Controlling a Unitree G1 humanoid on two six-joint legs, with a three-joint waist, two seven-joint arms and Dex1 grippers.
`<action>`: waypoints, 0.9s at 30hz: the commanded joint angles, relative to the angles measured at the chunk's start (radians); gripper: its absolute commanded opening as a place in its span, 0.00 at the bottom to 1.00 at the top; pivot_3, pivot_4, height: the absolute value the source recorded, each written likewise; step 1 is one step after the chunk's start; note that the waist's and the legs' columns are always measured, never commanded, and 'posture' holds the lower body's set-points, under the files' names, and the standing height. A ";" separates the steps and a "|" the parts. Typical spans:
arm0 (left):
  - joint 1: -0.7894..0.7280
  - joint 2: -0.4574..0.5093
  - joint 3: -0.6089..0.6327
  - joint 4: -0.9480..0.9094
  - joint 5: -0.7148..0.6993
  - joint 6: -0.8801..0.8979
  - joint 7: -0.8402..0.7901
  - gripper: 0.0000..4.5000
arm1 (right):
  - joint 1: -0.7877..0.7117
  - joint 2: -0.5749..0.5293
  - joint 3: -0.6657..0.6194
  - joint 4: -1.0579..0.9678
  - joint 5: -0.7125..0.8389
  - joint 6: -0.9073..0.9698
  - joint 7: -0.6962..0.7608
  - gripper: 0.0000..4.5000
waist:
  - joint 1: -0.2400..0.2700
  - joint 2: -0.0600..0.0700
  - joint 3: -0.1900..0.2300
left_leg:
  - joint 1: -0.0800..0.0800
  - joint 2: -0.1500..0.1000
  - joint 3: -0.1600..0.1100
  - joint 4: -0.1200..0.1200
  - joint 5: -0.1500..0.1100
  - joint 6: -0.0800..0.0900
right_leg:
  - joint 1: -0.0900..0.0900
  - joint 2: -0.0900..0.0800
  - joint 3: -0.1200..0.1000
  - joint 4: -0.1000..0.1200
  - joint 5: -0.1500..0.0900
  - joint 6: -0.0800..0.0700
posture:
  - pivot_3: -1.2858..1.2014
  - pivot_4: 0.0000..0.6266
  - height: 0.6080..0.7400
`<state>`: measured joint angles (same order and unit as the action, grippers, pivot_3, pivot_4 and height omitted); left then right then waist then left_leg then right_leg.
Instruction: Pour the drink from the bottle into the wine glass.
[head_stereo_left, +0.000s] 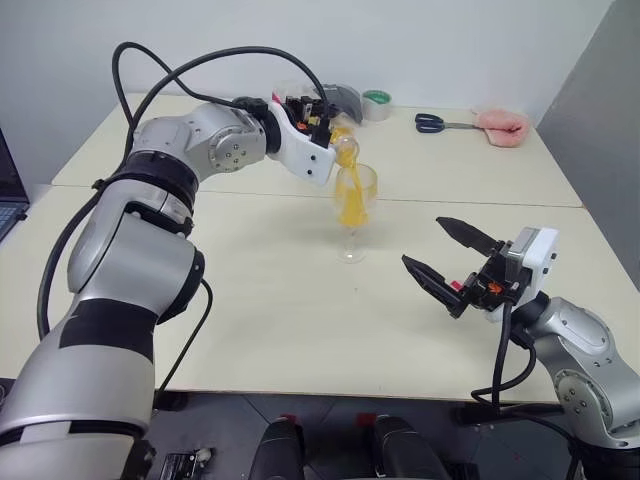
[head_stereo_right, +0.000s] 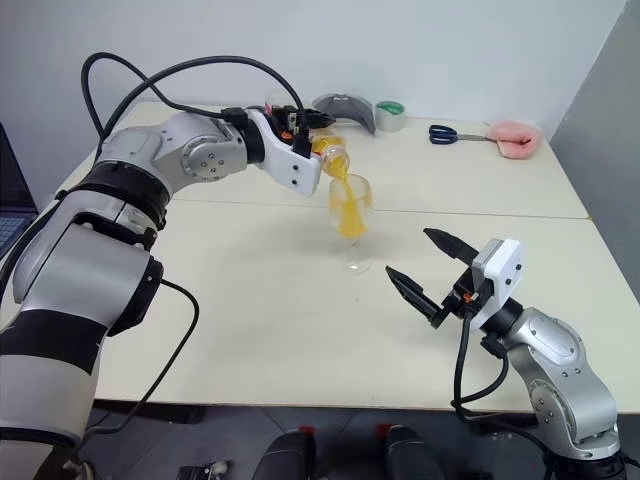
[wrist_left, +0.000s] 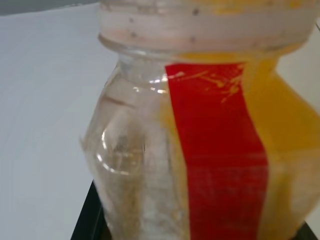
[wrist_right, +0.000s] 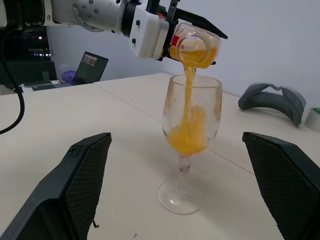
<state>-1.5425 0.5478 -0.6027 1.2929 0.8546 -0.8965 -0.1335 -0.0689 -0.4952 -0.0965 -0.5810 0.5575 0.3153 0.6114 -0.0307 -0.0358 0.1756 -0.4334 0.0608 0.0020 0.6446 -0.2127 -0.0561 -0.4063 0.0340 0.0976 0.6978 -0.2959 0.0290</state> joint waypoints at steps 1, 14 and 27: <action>-0.060 0.019 -0.001 -0.007 0.005 0.004 0.033 0.37 | -0.015 -0.004 -0.008 -0.007 -0.006 -0.022 0.009 1.00 | 0.000 0.000 0.000 | 0.000 0.000 0.000 0.000 0.000 0.000 | 0.000 0.000 0.000 0.000 0.000 0.000 | 0.52 0.24 1.00; -0.075 0.020 -0.020 0.003 0.031 0.020 0.063 0.37 | -0.028 -0.001 -0.008 0.004 -0.014 -0.016 0.011 1.00 | 0.000 0.000 0.000 | 0.000 0.000 0.000 0.000 0.000 0.000 | 0.000 0.000 0.000 0.000 0.000 0.000 | 0.52 0.24 1.00; -0.084 0.022 -0.038 0.005 0.053 0.027 0.089 0.37 | -0.035 0.002 -0.002 0.008 -0.020 -0.014 0.009 1.00 | 0.000 0.000 0.000 | 0.000 0.000 0.000 0.000 0.000 0.000 | 0.000 0.000 0.000 0.000 0.000 0.000 | 0.52 0.24 1.00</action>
<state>-1.5765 0.5543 -0.6429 1.3056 0.9104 -0.8780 -0.0662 -0.0920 -0.4949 -0.0950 -0.5614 0.5318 0.3151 0.6137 -0.0306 -0.0358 0.1755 -0.4332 0.0607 0.0021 0.6450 -0.2127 -0.0561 -0.4062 0.0339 0.0976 0.6983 -0.2959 0.0289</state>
